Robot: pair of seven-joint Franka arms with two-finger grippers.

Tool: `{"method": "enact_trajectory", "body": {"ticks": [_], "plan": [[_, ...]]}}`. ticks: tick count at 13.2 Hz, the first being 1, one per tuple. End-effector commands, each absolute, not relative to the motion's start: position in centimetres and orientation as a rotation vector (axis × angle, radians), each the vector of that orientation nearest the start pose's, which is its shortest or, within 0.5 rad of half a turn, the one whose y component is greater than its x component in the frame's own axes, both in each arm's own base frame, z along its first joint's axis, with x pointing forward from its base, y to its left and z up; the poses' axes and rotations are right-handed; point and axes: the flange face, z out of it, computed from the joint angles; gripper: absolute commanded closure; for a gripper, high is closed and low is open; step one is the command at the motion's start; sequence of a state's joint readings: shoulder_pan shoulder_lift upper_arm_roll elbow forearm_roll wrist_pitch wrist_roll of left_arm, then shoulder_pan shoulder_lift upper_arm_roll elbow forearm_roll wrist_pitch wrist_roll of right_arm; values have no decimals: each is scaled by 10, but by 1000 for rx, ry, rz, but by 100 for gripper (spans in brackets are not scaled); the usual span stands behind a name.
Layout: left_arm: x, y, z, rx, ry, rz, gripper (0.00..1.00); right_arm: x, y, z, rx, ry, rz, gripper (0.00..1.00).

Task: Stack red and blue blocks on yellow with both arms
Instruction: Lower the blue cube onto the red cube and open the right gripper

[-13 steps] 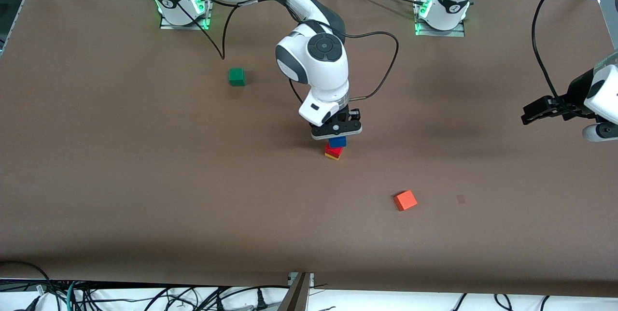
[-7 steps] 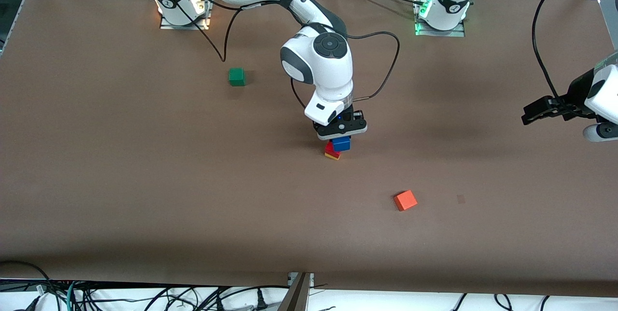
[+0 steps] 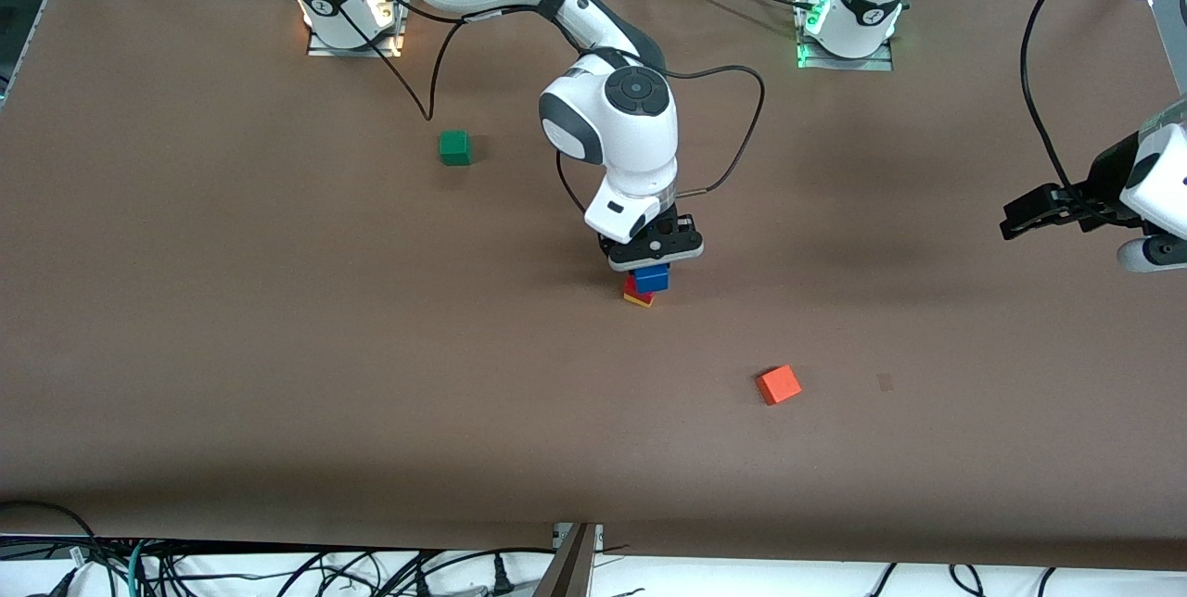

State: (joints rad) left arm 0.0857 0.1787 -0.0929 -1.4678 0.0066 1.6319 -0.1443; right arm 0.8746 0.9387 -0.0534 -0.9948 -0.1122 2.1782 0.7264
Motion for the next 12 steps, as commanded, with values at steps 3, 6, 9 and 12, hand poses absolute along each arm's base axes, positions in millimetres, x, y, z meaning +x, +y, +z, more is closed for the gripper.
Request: {"method": "enact_trajectory", "body": {"ticks": [3, 6, 9, 12], "plan": [[613, -1, 577, -3139, -174, 9, 0, 538, 601, 302, -3051, -290, -450, 73], [613, -1, 577, -3140, -177, 9, 0, 539, 601, 301, -3052, -288, -447, 54], [613, -2, 577, -3140, -174, 9, 0, 539, 600, 301, -3055, -288, -449, 0], [613, -2, 578, -3140, -174, 7, 0, 539, 599, 309, -3063, -283, -434, 0]]}}
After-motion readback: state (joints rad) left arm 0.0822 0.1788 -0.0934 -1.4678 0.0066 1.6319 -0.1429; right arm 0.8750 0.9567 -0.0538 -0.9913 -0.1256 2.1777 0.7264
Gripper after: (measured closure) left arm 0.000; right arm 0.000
